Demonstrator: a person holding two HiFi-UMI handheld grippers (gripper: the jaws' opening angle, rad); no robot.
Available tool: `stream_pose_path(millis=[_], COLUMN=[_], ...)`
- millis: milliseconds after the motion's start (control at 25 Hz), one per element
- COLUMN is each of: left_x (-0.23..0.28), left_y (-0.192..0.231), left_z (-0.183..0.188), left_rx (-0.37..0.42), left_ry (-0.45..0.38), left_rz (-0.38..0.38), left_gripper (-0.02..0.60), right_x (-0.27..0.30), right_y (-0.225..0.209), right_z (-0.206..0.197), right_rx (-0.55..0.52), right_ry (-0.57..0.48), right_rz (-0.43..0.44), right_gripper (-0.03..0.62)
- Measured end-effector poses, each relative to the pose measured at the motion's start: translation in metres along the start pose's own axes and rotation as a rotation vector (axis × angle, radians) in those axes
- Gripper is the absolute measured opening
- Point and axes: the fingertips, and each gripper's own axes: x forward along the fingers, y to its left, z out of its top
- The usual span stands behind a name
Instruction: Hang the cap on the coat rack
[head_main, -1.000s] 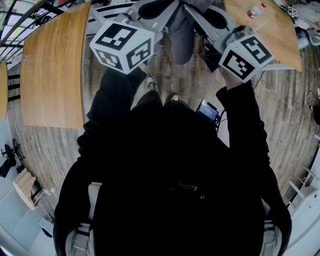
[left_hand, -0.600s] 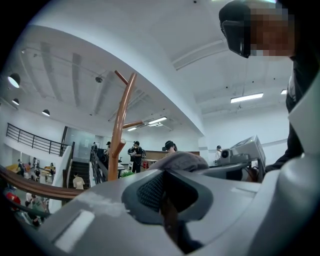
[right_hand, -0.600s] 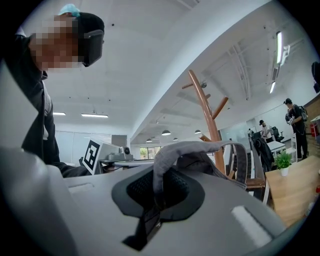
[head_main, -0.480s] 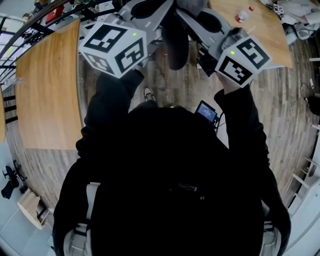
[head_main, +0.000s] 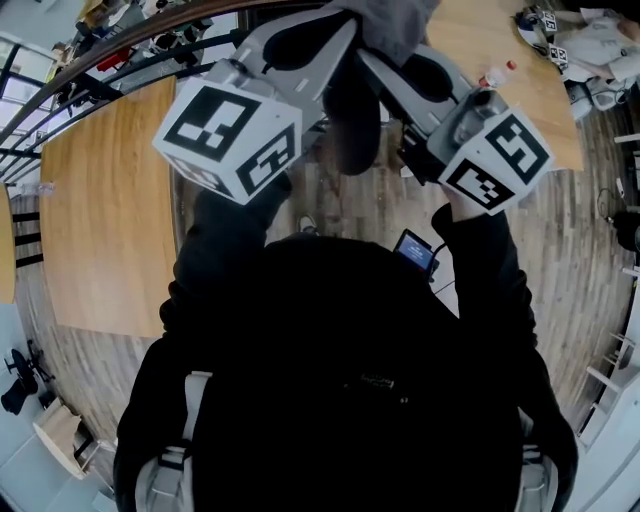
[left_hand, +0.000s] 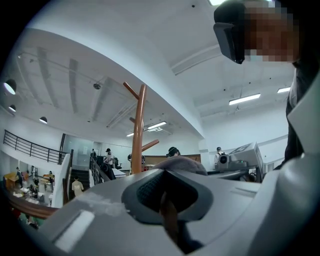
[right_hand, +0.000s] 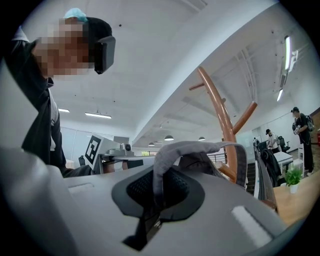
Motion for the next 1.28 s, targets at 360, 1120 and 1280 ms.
stream_pose_path(millis=[360, 1120, 1280], left_x=[-0.014, -0.020, -0.009], left_y=[0.050, 0.053, 0.054], left_z=[0.009, 0.019, 0.021], left_rx=[-0.016, -0.084, -0.098], left_ry=[-0.043, -0.058, -0.054], left_rz=[-0.059, -0.146, -0.132], left_gripper=[0.003, 0.003, 0.003], right_x=[0.053, 0.037, 0.017], right_y=[-0.004, 0.006, -0.008], right_z=[0.003, 0.032, 0.039], right_rx=[-0.063, -0.114, -0.067], right_ry=[0.034, -0.026, -0.033], right_rz=[0.013, 0.020, 0.047], right_gripper=[0.017, 0.017, 0.017])
